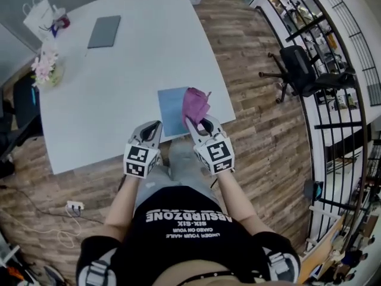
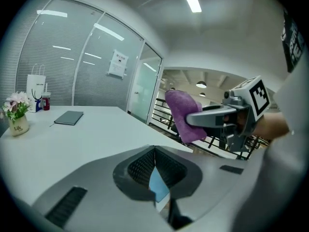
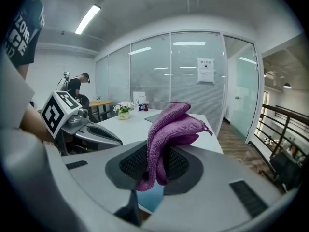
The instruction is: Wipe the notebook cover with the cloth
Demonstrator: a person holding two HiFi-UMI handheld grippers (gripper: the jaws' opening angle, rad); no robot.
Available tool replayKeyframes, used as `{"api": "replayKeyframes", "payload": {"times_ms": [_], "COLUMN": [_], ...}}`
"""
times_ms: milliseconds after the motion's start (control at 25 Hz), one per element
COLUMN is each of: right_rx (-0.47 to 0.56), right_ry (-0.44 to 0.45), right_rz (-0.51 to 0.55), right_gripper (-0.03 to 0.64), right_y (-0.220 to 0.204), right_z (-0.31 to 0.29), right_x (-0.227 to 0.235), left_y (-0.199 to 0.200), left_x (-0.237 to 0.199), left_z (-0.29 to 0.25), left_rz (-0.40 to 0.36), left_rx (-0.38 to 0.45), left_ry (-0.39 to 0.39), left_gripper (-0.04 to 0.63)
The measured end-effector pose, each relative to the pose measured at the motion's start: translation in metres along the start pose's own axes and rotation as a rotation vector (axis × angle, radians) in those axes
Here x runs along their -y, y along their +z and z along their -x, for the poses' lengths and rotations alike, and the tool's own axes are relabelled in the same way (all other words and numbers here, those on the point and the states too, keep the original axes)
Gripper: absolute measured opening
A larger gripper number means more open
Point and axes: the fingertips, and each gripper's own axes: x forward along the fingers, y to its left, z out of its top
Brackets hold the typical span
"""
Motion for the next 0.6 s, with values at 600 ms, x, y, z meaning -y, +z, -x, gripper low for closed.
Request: {"api": "replayKeyframes", "payload": {"times_ms": [600], "right_rx": [-0.276], "right_ry": [0.284], "right_rz": [0.175], "right_gripper": [0.083], "right_y": [-0.05], "right_z": [-0.149], "right_x": [0.031], "left_y": [-0.067], "left_x": [-0.024], "left_z": [-0.074], "left_rz": [0.049], "left_rx": [-0.234], "left_ry": [0.002], "left_gripper": [0.017]}}
